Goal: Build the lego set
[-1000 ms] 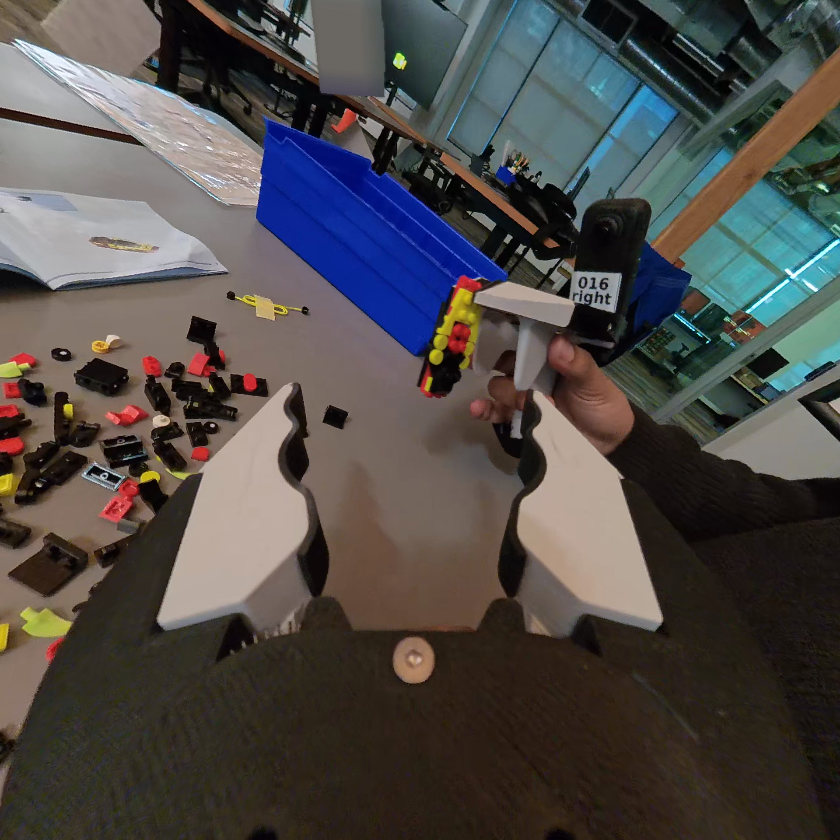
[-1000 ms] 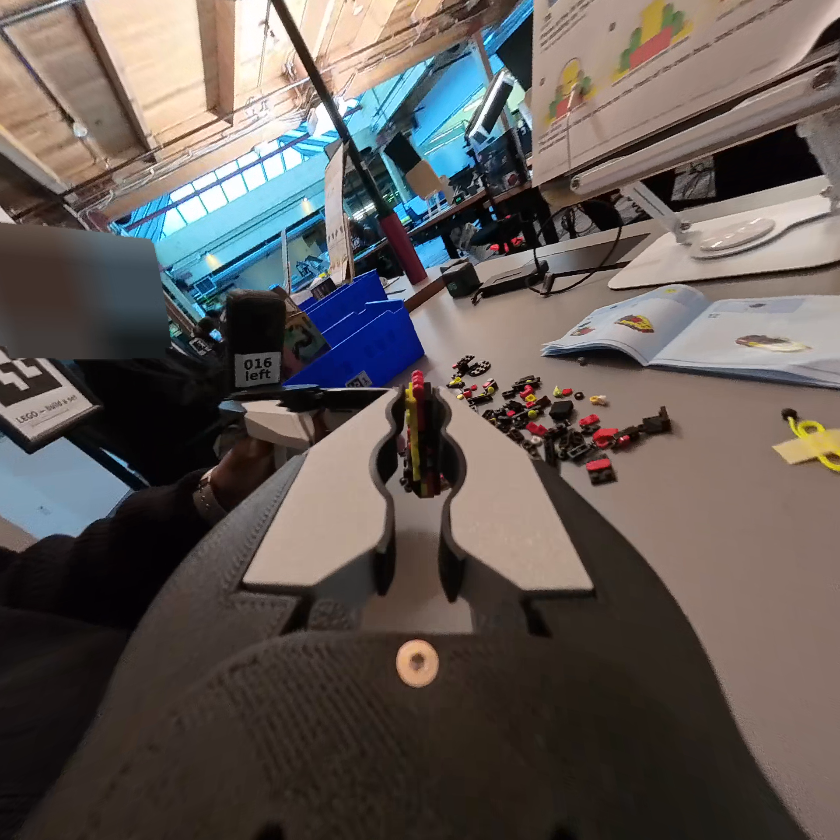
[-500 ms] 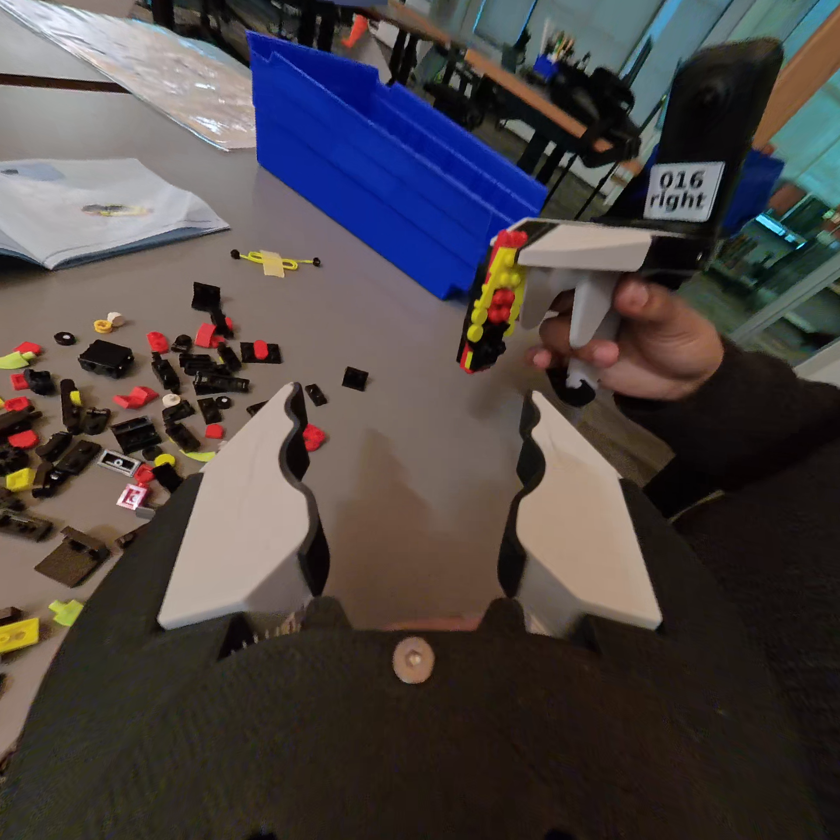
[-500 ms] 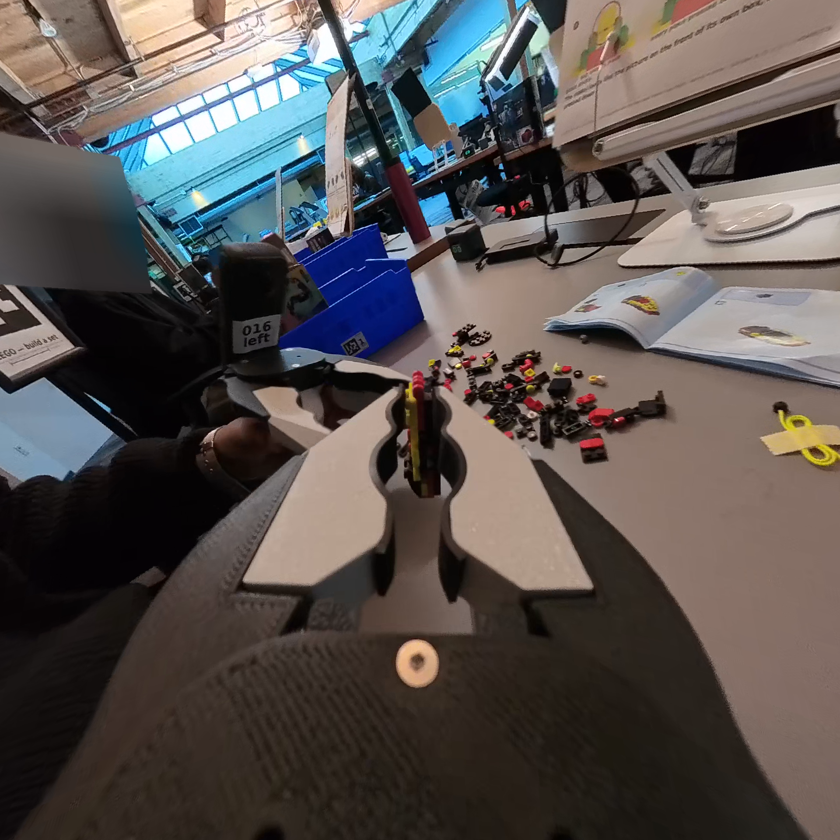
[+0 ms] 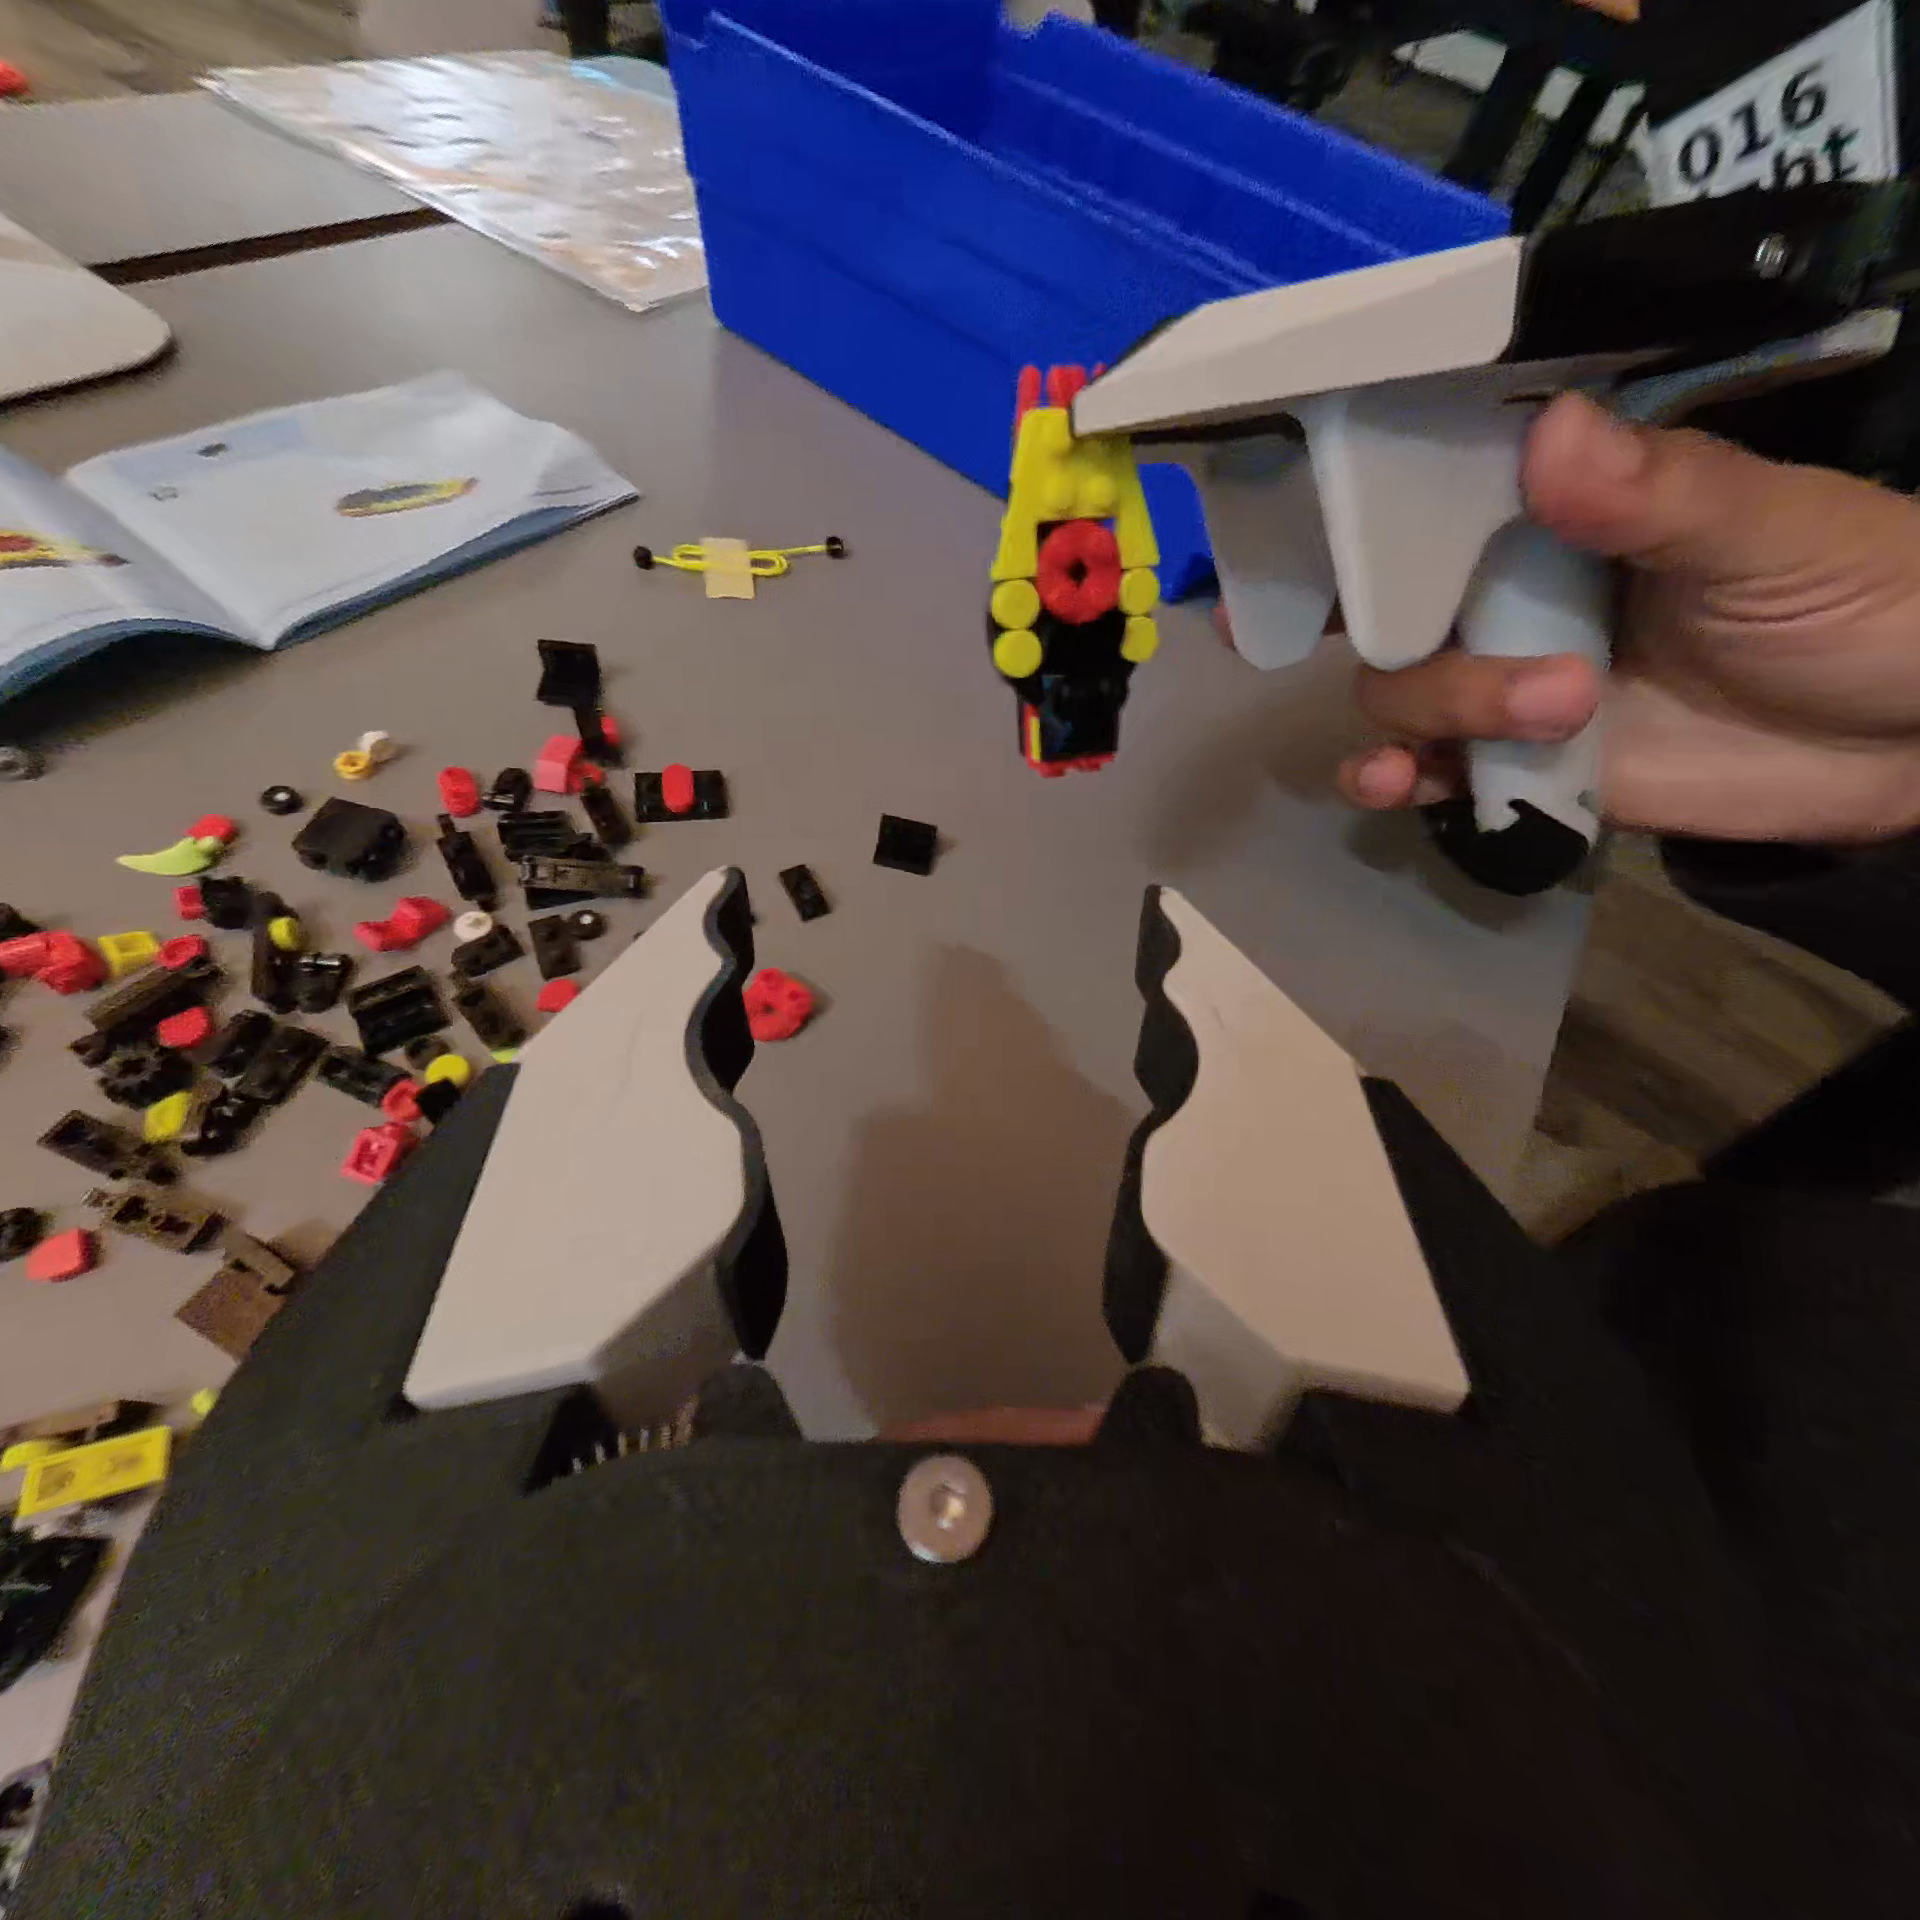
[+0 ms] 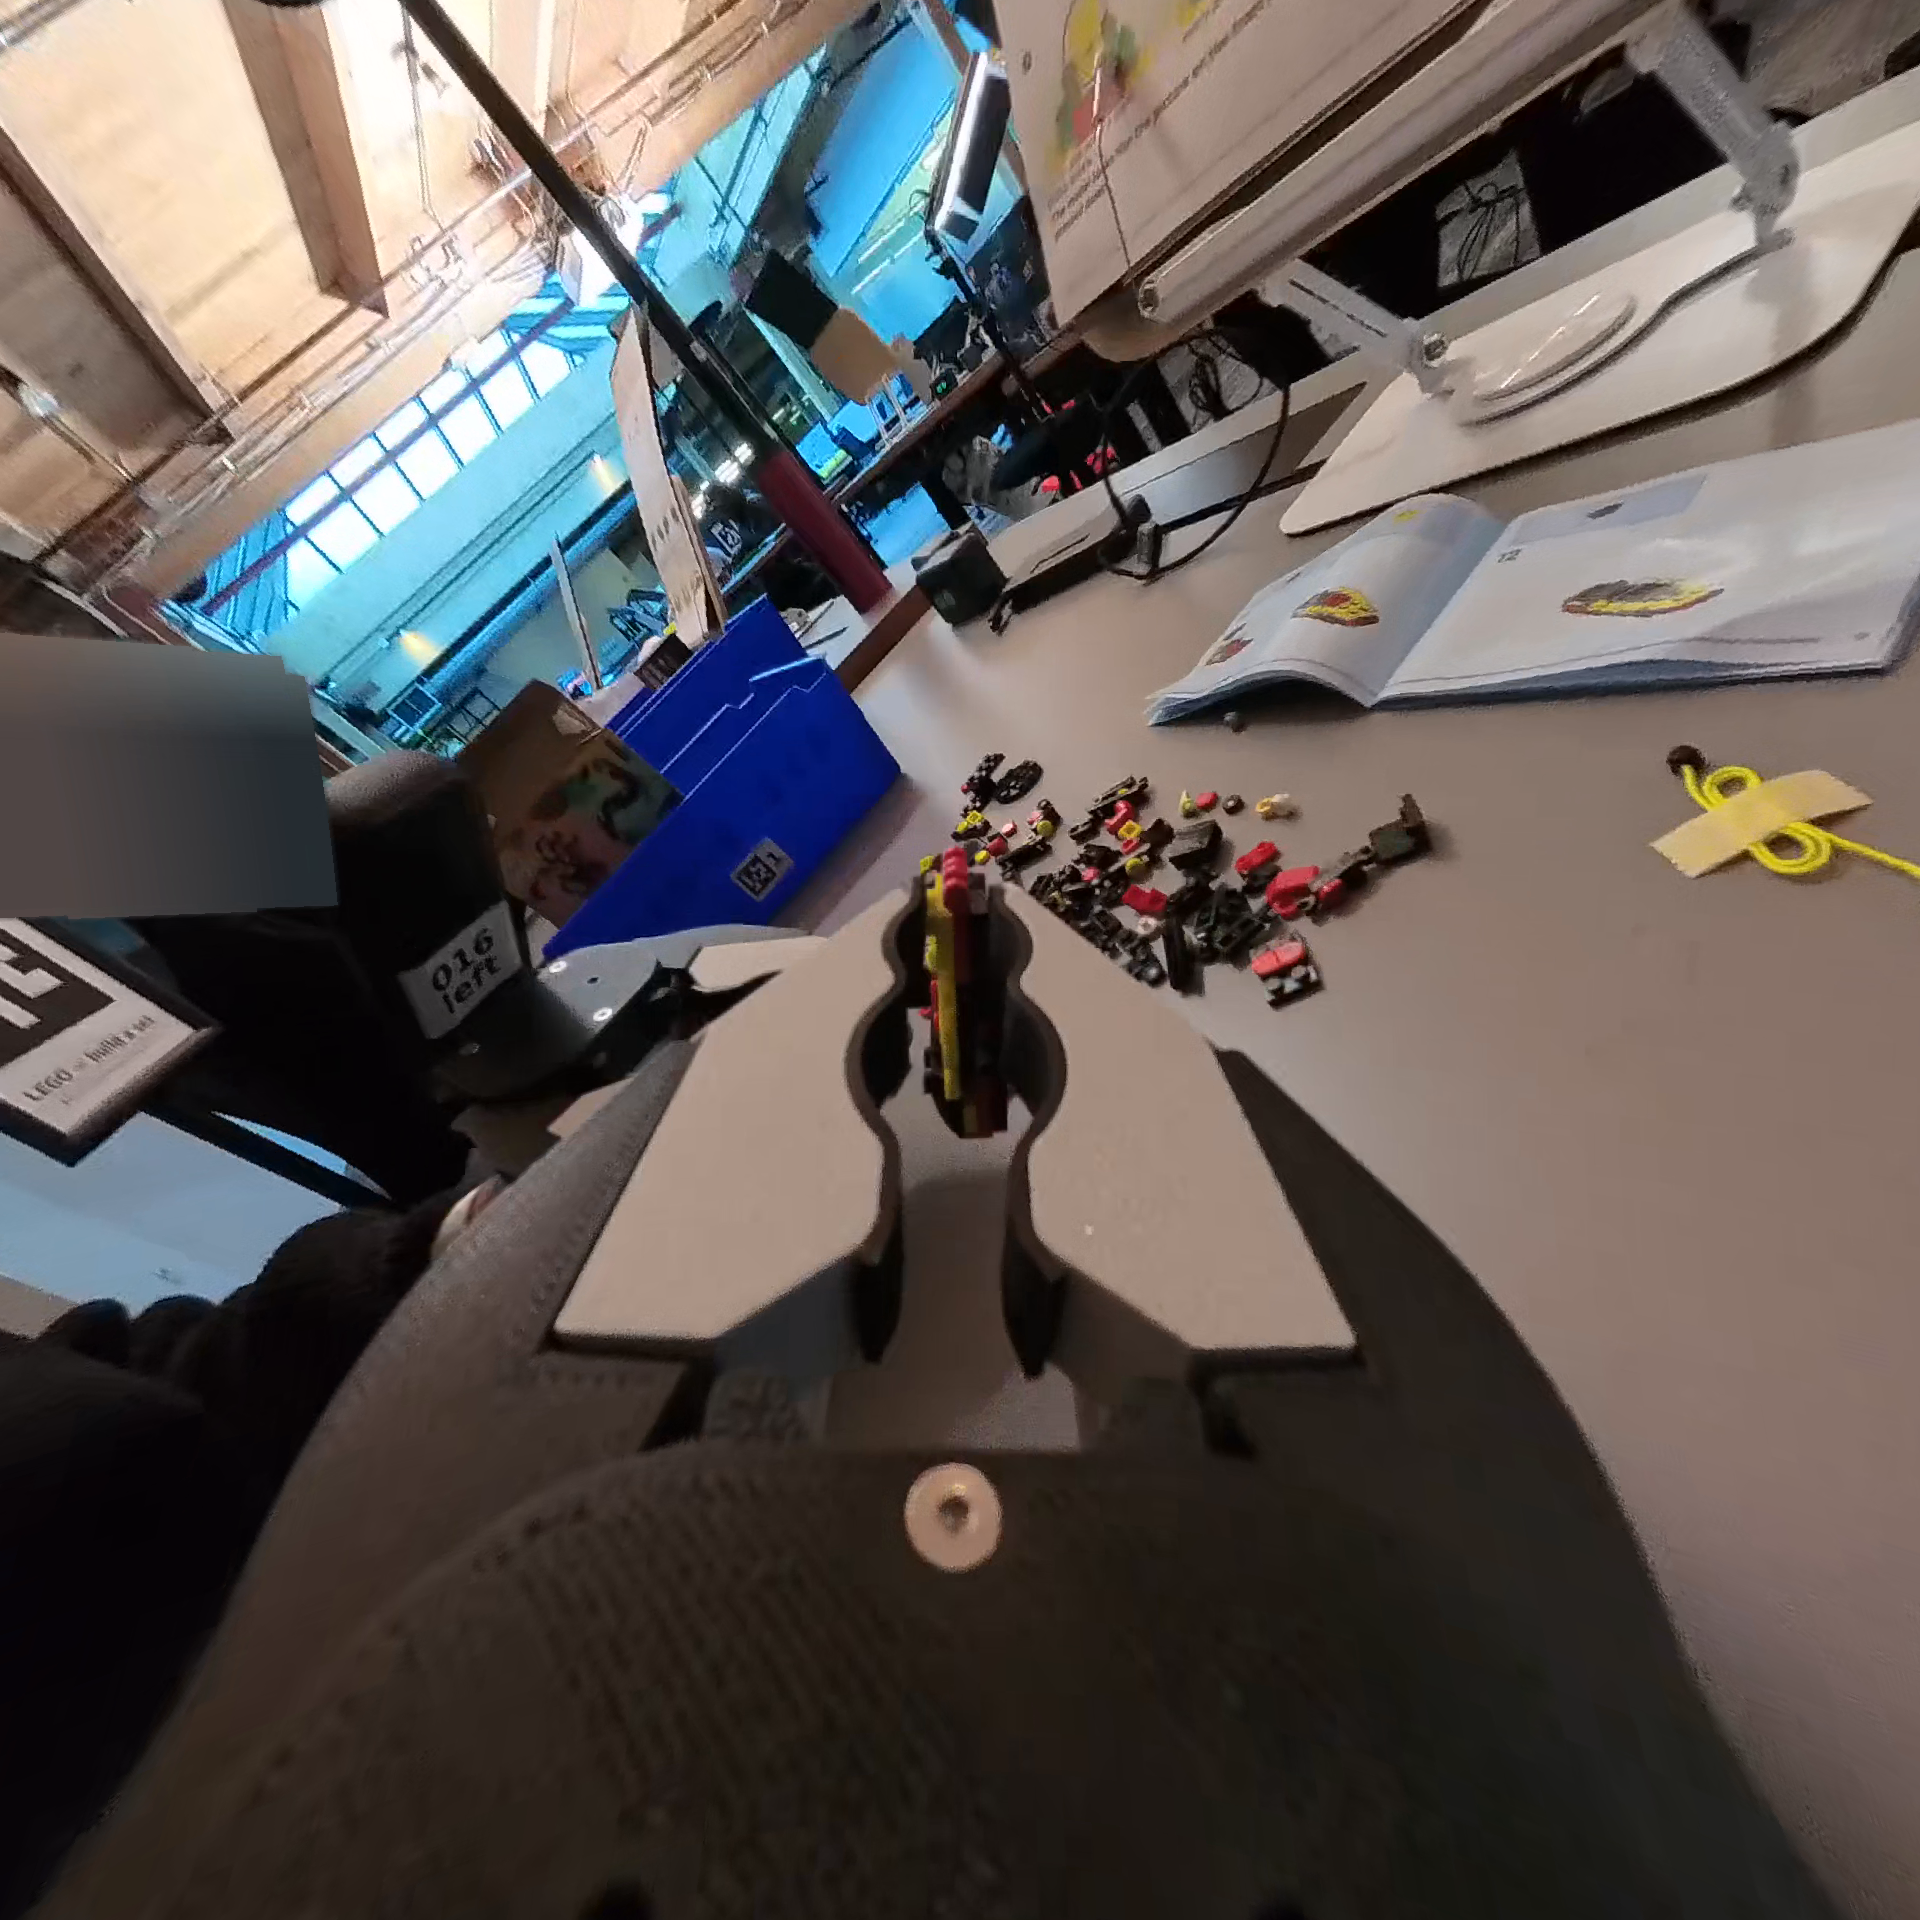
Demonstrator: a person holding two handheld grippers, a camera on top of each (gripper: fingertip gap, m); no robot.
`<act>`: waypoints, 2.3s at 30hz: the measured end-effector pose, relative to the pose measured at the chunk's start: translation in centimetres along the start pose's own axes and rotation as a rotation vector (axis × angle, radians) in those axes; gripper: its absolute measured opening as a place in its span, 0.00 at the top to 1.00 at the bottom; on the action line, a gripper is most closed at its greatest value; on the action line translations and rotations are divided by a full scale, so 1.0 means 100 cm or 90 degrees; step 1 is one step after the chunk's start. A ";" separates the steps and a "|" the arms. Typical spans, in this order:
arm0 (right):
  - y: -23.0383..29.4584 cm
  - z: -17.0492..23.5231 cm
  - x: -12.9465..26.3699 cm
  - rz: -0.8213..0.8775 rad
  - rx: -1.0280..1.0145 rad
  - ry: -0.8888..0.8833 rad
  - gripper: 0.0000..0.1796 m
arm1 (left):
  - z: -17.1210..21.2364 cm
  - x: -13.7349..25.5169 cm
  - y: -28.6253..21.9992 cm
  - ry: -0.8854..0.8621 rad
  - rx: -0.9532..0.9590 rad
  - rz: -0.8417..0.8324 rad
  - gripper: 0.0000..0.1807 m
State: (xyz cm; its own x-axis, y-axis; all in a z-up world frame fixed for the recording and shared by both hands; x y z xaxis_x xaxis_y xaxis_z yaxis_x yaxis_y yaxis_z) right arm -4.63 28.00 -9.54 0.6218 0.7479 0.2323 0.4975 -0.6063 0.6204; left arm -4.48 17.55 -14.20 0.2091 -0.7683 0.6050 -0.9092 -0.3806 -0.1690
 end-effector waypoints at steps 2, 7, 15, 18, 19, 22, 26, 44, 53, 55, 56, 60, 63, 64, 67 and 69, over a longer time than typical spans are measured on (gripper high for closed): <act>0.001 0.000 -0.008 -0.002 0.012 0.009 0.95 | 0.000 -0.001 0.000 0.011 -0.006 -0.007 0.57; 0.010 0.013 -0.037 -0.026 0.041 0.080 0.95 | 0.002 0.017 0.009 -0.022 0.047 -0.038 0.57; 0.039 0.033 -0.054 -0.015 0.208 0.160 0.95 | 0.004 0.028 0.013 -0.056 0.098 -0.027 0.57; 0.022 0.032 -0.052 0.086 0.294 0.192 0.95 | -0.003 0.022 0.011 -0.036 0.100 -0.031 0.57; 0.019 0.030 -0.050 0.100 0.305 0.192 0.95 | -0.005 0.020 0.010 -0.037 0.095 -0.038 0.58; 0.019 0.020 -0.040 0.079 0.274 0.147 0.95 | -0.007 0.010 0.006 -0.032 0.079 -0.051 0.58; 0.019 0.008 -0.020 0.031 0.228 0.083 0.95 | -0.014 -0.006 -0.003 -0.023 0.064 -0.022 0.58; -0.005 0.024 0.058 0.184 0.146 0.011 0.95 | -0.051 -0.042 0.015 0.088 -0.091 0.011 0.53; 0.001 0.025 0.058 0.167 0.140 0.009 0.95 | -0.086 -0.019 0.071 0.232 -0.395 -0.341 0.45; 0.002 0.024 0.053 0.162 0.148 0.014 0.95 | -0.086 -0.015 0.076 0.240 -0.402 -0.372 0.45; 0.003 0.024 0.051 0.159 0.151 0.019 0.95 | -0.085 -0.014 0.074 0.223 -0.393 -0.363 0.46; 0.004 0.024 0.039 0.143 0.160 0.036 0.95 | -0.070 -0.007 0.063 0.166 -0.330 -0.305 0.49; 0.005 0.022 0.031 0.125 0.160 0.042 0.95 | -0.054 -0.008 0.056 0.161 -0.266 -0.246 0.49; 0.005 0.021 0.028 0.120 0.160 0.043 0.95 | -0.050 -0.010 0.053 0.155 -0.241 -0.217 0.48; 0.006 0.016 0.020 0.107 0.167 0.042 0.95 | -0.038 -0.017 0.037 0.144 -0.174 -0.132 0.47; 0.007 0.013 0.014 0.096 0.170 0.041 0.95 | -0.031 -0.018 0.030 0.143 -0.160 -0.116 0.46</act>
State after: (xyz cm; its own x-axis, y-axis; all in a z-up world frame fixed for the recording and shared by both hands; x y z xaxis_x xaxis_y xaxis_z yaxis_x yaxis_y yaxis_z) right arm -2.61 28.32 -9.77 0.6650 0.6547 0.3594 0.5497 -0.7548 0.3580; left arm -8.64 19.36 -13.39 0.3168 -0.5566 0.7680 -0.9300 -0.3415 0.1362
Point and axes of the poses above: each gripper's, where its closed fingertips meet, x back along the fingers, z out of its underside, y = z × x across the jaws, the point moved 4 cm from there along x, back along the fingers, and after that the axes turned 13 degrees about y, right-handed, at the moved point
